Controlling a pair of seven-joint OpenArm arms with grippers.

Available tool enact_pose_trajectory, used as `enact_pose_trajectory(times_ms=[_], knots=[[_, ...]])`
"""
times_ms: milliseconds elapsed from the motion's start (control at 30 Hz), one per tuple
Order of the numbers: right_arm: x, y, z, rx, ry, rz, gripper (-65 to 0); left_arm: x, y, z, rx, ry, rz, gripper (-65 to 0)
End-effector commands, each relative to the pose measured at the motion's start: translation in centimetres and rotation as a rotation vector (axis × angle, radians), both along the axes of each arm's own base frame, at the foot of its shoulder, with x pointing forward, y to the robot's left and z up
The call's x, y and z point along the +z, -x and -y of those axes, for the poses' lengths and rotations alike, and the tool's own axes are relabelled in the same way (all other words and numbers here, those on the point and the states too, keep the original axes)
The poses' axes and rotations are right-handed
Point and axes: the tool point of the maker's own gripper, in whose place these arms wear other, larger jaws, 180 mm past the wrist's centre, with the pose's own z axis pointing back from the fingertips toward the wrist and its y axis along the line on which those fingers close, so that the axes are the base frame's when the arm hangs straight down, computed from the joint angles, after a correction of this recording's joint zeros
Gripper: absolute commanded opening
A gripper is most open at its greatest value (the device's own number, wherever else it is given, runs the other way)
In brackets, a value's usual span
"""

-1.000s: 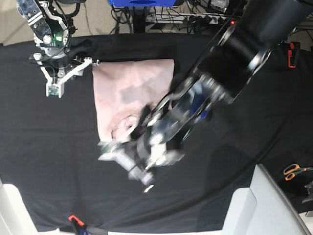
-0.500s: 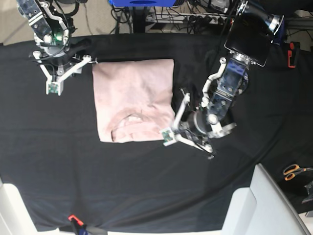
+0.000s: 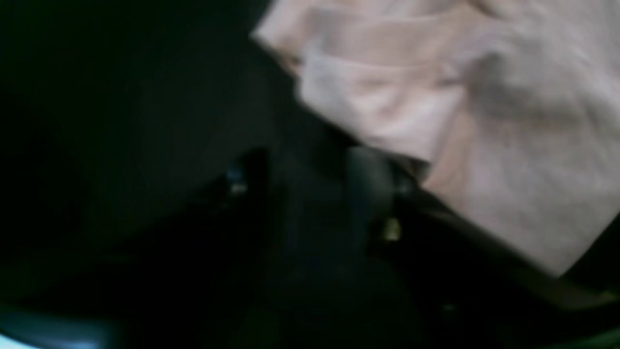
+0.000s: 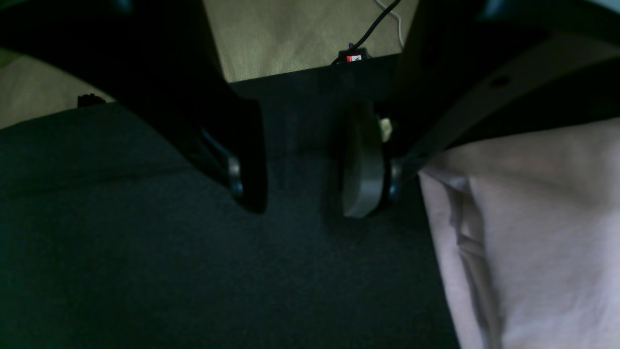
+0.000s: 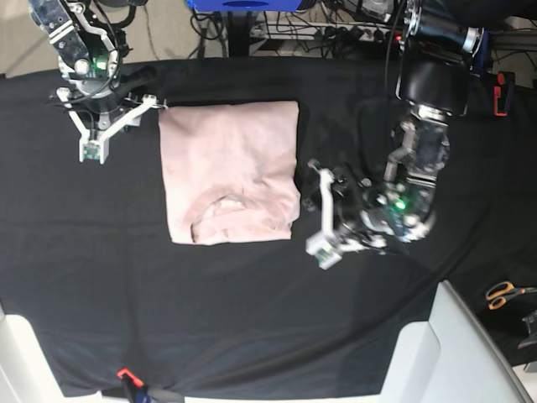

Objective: Fold the T-shirt properly
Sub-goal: 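Grasp the folded shirt's corner with the left gripper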

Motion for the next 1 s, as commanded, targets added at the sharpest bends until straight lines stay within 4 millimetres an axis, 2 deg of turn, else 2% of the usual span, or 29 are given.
enact_pose_trajectory(times_ms=[0, 67, 200, 433, 633, 867, 967], knots=[[0.8, -0.8, 0.3, 0.003, 0.014, 0.040, -39.9, 1.7, -1.9, -0.1, 0.020, 0.032, 0.047, -28.3], [0.8, -0.8, 0.3, 0.003, 0.014, 0.040, -39.9, 1.7, -2.4, -0.2, 0.044, 0.065, 0.030, -24.7], [0.8, -0.8, 0.3, 0.004, 0.013, 0.040, -39.9, 0.7, -3.0, -0.1, 0.071, 0.104, -0.027, -24.5], [0.9, -0.9, 0.3, 0.004, 0.013, 0.042, -39.9, 0.6, -3.0, 3.1, 0.083, 0.226, -0.070, -24.7], [0.8, -0.9, 0.3, 0.006, 0.013, 0.041, -39.9, 0.7, -2.9, 4.6, 0.076, 0.257, -0.076, -24.8], [0.8, -0.9, 0.2, 0.005, 0.011, 0.041, -39.9, -2.2, -2.3, 4.7, 0.138, 0.313, -0.172, -24.8], [0.8, -0.9, 0.2, 0.005, 0.011, 0.041, -39.9, -1.8, -3.0, 5.2, 0.178, 0.403, -0.185, -24.8]])
